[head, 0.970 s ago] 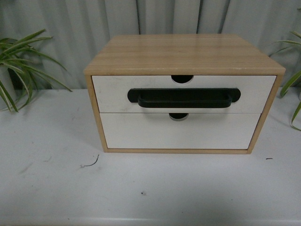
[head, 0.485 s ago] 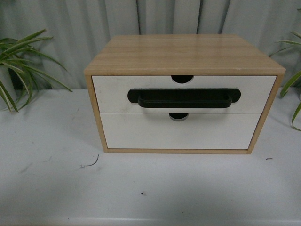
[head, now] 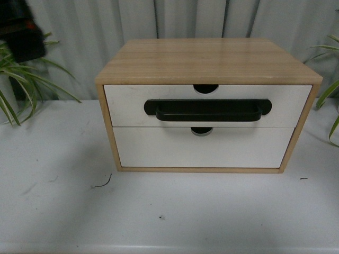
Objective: Pull drawer
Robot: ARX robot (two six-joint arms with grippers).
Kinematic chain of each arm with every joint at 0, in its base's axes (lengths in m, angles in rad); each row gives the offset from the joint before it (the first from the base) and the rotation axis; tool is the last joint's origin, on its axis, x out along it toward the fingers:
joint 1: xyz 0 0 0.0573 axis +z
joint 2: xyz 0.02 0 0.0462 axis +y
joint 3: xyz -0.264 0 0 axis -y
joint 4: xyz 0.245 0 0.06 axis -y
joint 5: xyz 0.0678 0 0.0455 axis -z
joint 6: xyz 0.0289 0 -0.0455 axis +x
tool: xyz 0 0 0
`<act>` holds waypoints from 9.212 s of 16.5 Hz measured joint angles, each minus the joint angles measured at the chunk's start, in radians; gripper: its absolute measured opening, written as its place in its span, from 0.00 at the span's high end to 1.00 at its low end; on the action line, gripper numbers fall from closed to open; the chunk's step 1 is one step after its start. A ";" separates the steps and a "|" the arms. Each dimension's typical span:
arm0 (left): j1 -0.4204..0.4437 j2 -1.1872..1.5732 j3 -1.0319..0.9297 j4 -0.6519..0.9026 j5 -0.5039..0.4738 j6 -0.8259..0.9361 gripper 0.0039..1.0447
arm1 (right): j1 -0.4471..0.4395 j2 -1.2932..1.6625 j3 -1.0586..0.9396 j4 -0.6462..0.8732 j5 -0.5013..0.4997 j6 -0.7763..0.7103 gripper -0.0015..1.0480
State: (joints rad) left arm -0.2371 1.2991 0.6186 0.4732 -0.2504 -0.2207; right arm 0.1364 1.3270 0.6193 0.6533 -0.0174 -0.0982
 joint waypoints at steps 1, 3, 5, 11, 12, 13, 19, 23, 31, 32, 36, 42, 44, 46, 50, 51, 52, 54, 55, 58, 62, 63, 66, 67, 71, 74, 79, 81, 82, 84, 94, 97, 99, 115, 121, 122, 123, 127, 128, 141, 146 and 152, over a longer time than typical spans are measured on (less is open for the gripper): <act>-0.022 0.080 0.077 -0.030 0.051 0.039 0.06 | 0.017 0.067 0.062 -0.007 -0.039 -0.079 0.06; -0.063 0.171 0.179 -0.097 0.150 0.136 0.06 | 0.028 0.137 0.131 -0.025 -0.111 -0.224 0.06; -0.115 0.247 0.332 -0.263 0.294 0.333 0.06 | 0.026 0.191 0.215 -0.124 -0.247 -0.500 0.06; -0.201 0.370 0.587 -0.745 0.478 0.767 0.06 | -0.004 0.228 0.395 -0.585 -0.477 -1.138 0.06; -0.212 0.388 0.613 -0.812 0.489 0.814 0.06 | -0.008 0.241 0.415 -0.657 -0.486 -1.226 0.06; -0.230 0.412 0.645 -0.887 0.491 0.864 0.06 | -0.014 0.256 0.435 -0.726 -0.485 -1.328 0.06; -0.272 0.524 0.758 -0.915 0.445 0.938 0.06 | 0.010 0.326 0.451 -0.854 -0.454 -1.625 0.06; -0.274 0.575 0.760 -0.891 0.430 0.940 0.06 | 0.034 0.378 0.450 -0.860 -0.452 -1.627 0.06; -0.267 0.660 0.800 -0.842 0.423 0.936 0.06 | 0.047 0.501 0.498 -0.821 -0.436 -1.602 0.06; -0.269 0.673 0.809 -0.843 0.423 0.935 0.06 | 0.048 0.516 0.511 -0.817 -0.436 -1.599 0.06; -0.285 0.706 0.819 -0.835 0.427 0.936 0.06 | 0.066 0.570 0.522 -0.809 -0.436 -1.592 0.06; -0.296 0.722 0.817 -0.816 0.414 0.944 0.06 | 0.067 0.585 0.509 -0.782 -0.429 -1.577 0.06; -0.298 0.726 0.817 -0.811 0.411 0.945 0.06 | 0.067 0.585 0.507 -0.786 -0.426 -1.577 0.06; -0.302 0.726 0.817 -0.815 0.412 0.952 0.06 | 0.066 0.581 0.494 -0.780 -0.426 -1.574 0.06; -0.304 0.721 0.797 -0.801 0.447 0.954 0.06 | 0.066 0.560 0.469 -0.781 -0.424 -1.569 0.06; -0.312 0.722 0.771 -0.785 0.440 0.954 0.06 | 0.067 0.547 0.457 -0.784 -0.424 -1.546 0.06; -0.314 0.713 0.757 -0.780 0.448 0.952 0.06 | 0.067 0.529 0.443 -0.799 -0.425 -1.532 0.06; -0.320 0.683 0.715 -0.769 0.465 0.949 0.06 | 0.067 0.494 0.409 -0.818 -0.424 -1.520 0.06; -0.322 0.674 0.700 -0.761 0.465 0.947 0.06 | 0.067 0.486 0.399 -0.819 -0.423 -1.517 0.06; -0.333 0.616 0.617 -0.732 0.480 0.935 0.06 | 0.068 0.423 0.330 -0.835 -0.423 -1.511 0.06; -0.360 0.530 0.488 -0.678 0.489 0.923 0.06 | 0.093 0.333 0.230 -0.850 -0.429 -1.491 0.06; -0.364 0.514 0.468 -0.671 0.495 0.916 0.06 | 0.094 0.314 0.213 -0.856 -0.429 -1.488 0.06; -0.382 0.452 0.397 -0.656 0.507 0.900 0.06 | 0.109 0.249 0.159 -0.884 -0.438 -1.474 0.06; -0.387 0.434 0.376 -0.654 0.510 0.897 0.06 | 0.115 0.228 0.141 -0.892 -0.440 -1.469 0.06; -0.404 0.386 0.304 -0.617 0.516 0.877 0.06 | 0.140 0.176 0.090 -0.902 -0.437 -1.442 0.06; -0.407 0.381 0.300 -0.607 0.513 0.854 0.06 | 0.140 0.177 0.084 -0.873 -0.432 -1.443 0.06; -0.407 0.367 0.302 -0.605 0.523 0.809 0.06 | 0.130 0.174 0.088 -0.846 -0.417 -1.447 0.06; -0.404 0.353 0.303 -0.615 0.526 0.786 0.06 | 0.124 0.161 0.092 -0.837 -0.398 -1.447 0.06; -0.401 0.345 0.303 -0.615 0.525 0.775 0.06 | 0.117 0.160 0.093 -0.821 -0.391 -1.447 0.06; -0.398 0.336 0.303 -0.614 0.523 0.766 0.06 | 0.112 0.156 0.094 -0.806 -0.368 -1.446 0.06; -0.285 0.117 0.321 -0.598 0.651 0.637 0.06 | 0.101 -0.014 0.218 -0.920 -0.475 -1.231 0.06; -0.191 0.051 0.295 -0.534 0.646 0.530 0.06 | 0.057 -0.045 0.219 -0.844 -0.481 -1.069 0.06; -0.088 0.017 0.268 -0.477 0.594 0.420 0.06 | 0.017 -0.067 0.207 -0.710 -0.436 -0.887 0.06; 0.352 -0.455 -0.309 0.069 0.370 0.201 0.51 | -0.137 -0.486 -0.293 -0.134 0.017 0.080 0.68; 0.239 -0.713 -0.520 0.006 0.250 0.207 0.99 | -0.137 -0.727 -0.513 -0.169 0.018 0.084 0.98; 0.238 -0.736 -0.531 -0.005 0.250 0.207 0.99 | -0.137 -0.756 -0.524 -0.184 0.018 0.084 0.98; 0.238 -0.760 -0.541 -0.019 0.250 0.207 0.99 | -0.137 -0.781 -0.533 -0.195 0.018 0.084 0.98; 0.238 -0.849 -0.568 -0.079 0.250 0.207 0.99 | -0.137 -0.868 -0.566 -0.255 0.018 0.084 0.98; 0.238 -0.864 -0.571 -0.089 0.249 0.207 0.99 | -0.137 -0.885 -0.570 -0.267 0.018 0.084 0.98; 0.238 -1.083 -0.609 -0.254 0.250 0.207 0.99 | -0.137 -1.108 -0.607 -0.430 0.018 0.084 0.98; 0.238 -1.261 -0.608 -0.486 0.251 0.207 0.99 | -0.137 -1.278 -0.607 -0.656 0.018 0.084 0.98; 0.238 -1.290 -0.608 -0.476 0.250 0.207 0.99 | -0.137 -1.324 -0.606 -0.657 0.018 0.084 0.98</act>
State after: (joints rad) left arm 0.0013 0.0093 0.0101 -0.0032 -0.0006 -0.0135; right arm -0.0002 0.0032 0.0132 -0.0036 0.0002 -0.0143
